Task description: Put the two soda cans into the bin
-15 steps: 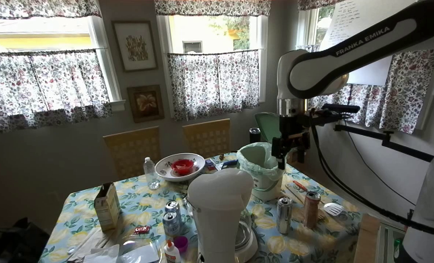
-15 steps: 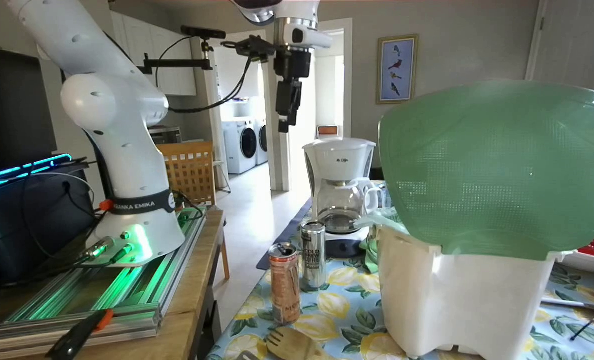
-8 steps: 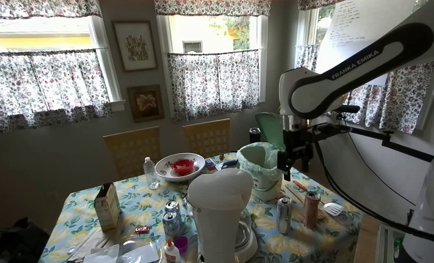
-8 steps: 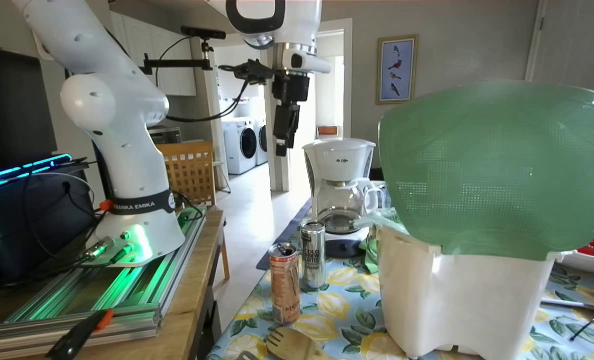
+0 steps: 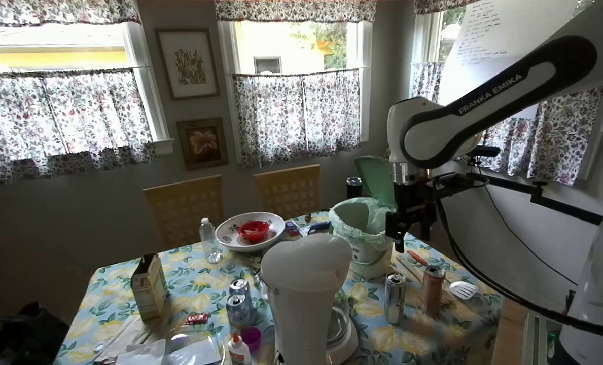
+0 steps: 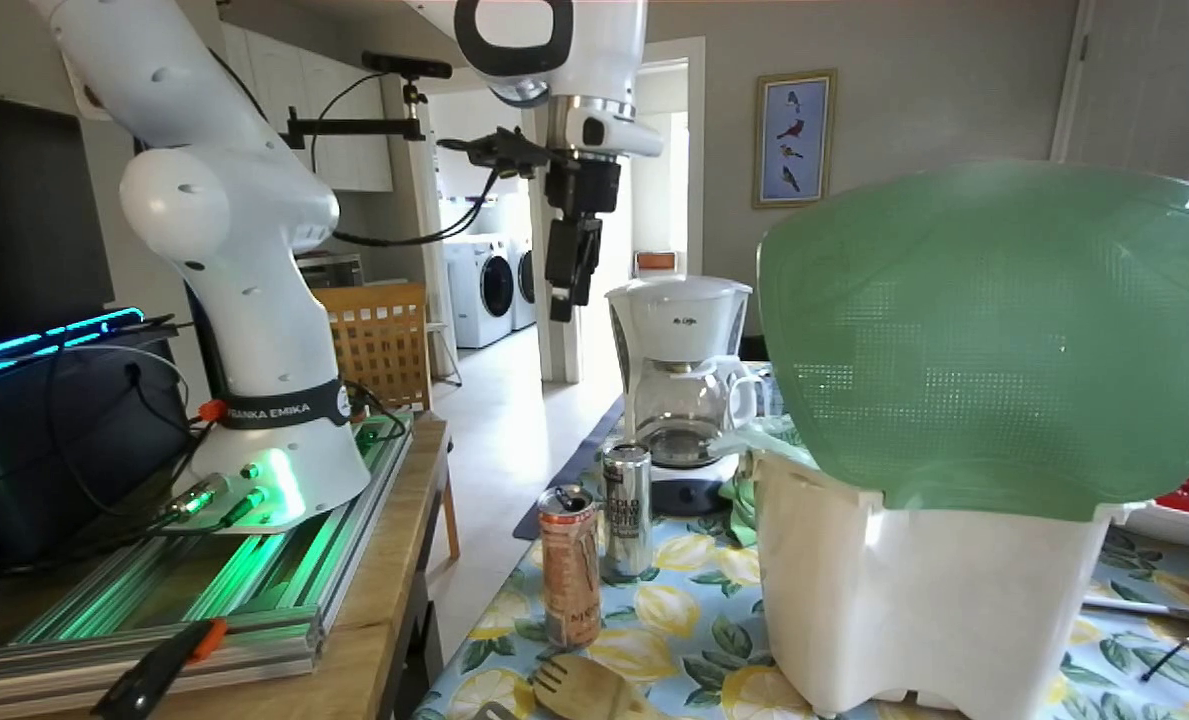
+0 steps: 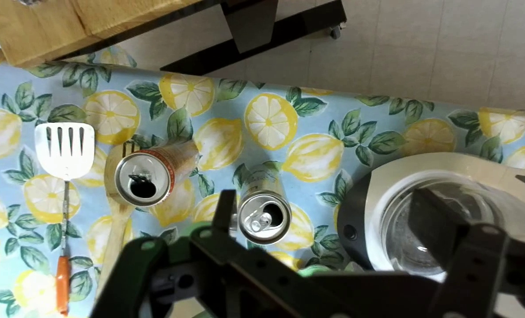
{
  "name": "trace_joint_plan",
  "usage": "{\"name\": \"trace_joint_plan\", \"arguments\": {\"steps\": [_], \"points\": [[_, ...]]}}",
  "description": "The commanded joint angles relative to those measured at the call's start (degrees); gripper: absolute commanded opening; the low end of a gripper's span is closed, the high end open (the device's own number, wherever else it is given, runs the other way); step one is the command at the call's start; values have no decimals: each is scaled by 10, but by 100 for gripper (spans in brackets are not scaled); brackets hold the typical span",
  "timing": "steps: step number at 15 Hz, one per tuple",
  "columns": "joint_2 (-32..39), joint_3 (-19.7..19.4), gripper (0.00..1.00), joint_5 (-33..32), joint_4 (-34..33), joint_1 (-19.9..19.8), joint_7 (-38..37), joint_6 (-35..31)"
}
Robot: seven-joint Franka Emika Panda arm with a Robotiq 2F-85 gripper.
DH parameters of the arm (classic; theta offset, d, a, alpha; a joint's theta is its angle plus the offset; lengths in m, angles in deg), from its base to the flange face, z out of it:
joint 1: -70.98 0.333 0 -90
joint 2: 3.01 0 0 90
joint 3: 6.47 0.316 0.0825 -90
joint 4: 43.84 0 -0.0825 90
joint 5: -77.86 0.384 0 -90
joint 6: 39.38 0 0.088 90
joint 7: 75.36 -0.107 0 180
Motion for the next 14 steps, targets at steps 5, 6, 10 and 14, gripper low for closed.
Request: {"name": "trace_joint_plan", "arguments": {"steps": [5, 6, 10, 14], "points": [[117, -18, 100, -35, -1, -29, -7, -107], [135, -22, 100, -35, -6, -28, -3, -113], [183, -23, 100, -63, -8, -25, -4, -166], [223, -23, 100, -110, -7, -25, -27, -225]]}}
